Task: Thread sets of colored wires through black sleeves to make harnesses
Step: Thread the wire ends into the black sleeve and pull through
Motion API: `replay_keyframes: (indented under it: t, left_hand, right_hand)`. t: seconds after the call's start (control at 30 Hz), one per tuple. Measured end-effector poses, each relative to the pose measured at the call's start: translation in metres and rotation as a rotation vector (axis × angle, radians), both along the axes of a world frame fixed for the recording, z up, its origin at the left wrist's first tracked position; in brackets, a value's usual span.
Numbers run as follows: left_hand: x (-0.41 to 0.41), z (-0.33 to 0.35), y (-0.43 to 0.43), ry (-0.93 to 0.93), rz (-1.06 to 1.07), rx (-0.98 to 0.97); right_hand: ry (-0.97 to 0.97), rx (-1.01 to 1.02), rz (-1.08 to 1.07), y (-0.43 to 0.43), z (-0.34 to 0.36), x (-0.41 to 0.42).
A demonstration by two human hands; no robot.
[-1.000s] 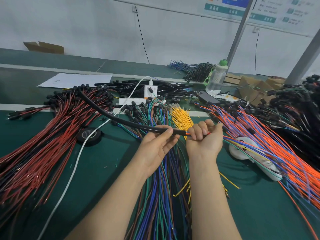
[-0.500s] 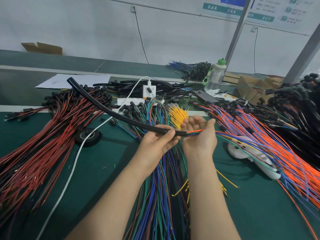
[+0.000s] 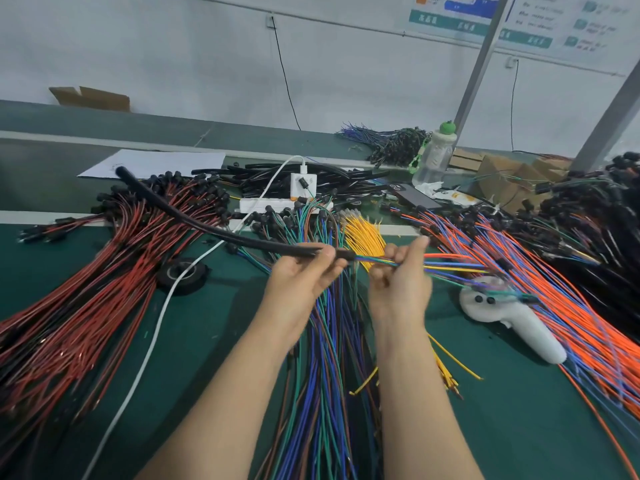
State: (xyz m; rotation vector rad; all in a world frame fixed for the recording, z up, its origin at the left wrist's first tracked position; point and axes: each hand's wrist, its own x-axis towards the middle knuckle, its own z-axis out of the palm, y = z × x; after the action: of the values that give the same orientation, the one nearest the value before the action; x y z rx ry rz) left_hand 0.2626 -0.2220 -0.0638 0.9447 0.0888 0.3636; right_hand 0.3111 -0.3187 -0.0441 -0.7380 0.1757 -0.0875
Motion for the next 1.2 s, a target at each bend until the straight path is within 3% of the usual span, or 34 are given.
replay_keyframes:
  t: [0.07, 0.13, 0.3, 0.37, 0.5, 0.57, 0.7, 0.8, 1.0, 1.2]
  left_hand:
    - [0.002, -0.004, -0.012, -0.008, -0.005, 0.06]
    - [0.004, -0.004, -0.014, 0.0, 0.04, 0.051]
    - [0.004, 0.001, 0.013, 0.016, 0.134, -0.19]
    - [0.003, 0.001, 0.011, 0.026, 0.108, -0.168]
    - [0.003, -0.004, -0.01, 0.027, 0.042, 0.035]
    - [0.002, -0.004, -0.013, 0.025, 0.065, 0.058]
    - [0.002, 0.001, 0.0, 0.008, 0.12, -0.131]
    - [0.0, 0.003, 0.006, 0.0, 0.091, -0.194]
    - [-0.002, 0.0, -0.006, -0.058, -0.022, -0.016]
    - [-0.003, 0.0, -0.007, -0.046, -0.005, 0.019]
  right_hand:
    - [0.021, -0.145, 0.034, 0.018, -0.005, -0.005]
    - [0.053, -0.146, 0.089, 0.022, -0.007, -0.004]
    - [0.005, 0.366, 0.115, -0.014, -0.004, 0.007]
    - [0.026, 0.307, 0.086, -0.011, -0.006, 0.007]
    - [0.051, -0.01, 0.084, 0.024, -0.014, -0.003]
    - [0.066, -0.042, 0.123, 0.029, -0.017, -0.003]
    - [-0.013, 0.283, 0.317, 0.014, -0.013, 0.0]
    - [-0.017, 0.414, 0.302, 0.005, -0.012, 0.003]
    - [0.016, 0.11, -0.004, 0.012, -0.009, 0.002]
    - [0.073, 0.073, 0.03, 0.019, -0.011, -0.002]
